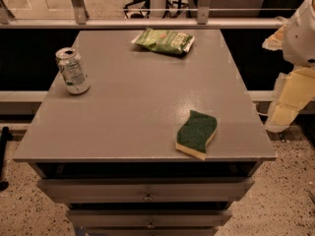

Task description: Move green jalapeno chip bag near 7up can

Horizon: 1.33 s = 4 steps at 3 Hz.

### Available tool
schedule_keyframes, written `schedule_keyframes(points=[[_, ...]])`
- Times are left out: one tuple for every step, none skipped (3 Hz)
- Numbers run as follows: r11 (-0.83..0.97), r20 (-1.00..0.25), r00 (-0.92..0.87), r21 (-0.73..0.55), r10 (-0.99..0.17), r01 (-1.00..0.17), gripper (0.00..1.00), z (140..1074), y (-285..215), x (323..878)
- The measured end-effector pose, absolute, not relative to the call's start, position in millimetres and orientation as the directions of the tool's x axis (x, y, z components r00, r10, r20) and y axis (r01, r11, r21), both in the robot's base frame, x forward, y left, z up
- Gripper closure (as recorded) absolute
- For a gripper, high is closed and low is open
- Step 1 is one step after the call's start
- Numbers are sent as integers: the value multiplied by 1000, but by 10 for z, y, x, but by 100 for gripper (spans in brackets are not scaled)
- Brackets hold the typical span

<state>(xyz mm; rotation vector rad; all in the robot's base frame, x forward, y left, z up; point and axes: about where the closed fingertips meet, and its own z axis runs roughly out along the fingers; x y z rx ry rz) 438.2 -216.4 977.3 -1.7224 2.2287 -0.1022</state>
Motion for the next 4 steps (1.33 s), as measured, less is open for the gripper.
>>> schedule_keyframes(points=[[271, -215, -220, -251, -952, -929, 0, 9769, -2167, 4408], [296, -309, -213, -253, -927, -921, 0, 9719, -2212, 4750], [373, -480, -208, -279, -852, -885, 0, 9771, -2222, 5517], [428, -603, -182, -293, -776, -855, 0, 9805, -2074, 6239]])
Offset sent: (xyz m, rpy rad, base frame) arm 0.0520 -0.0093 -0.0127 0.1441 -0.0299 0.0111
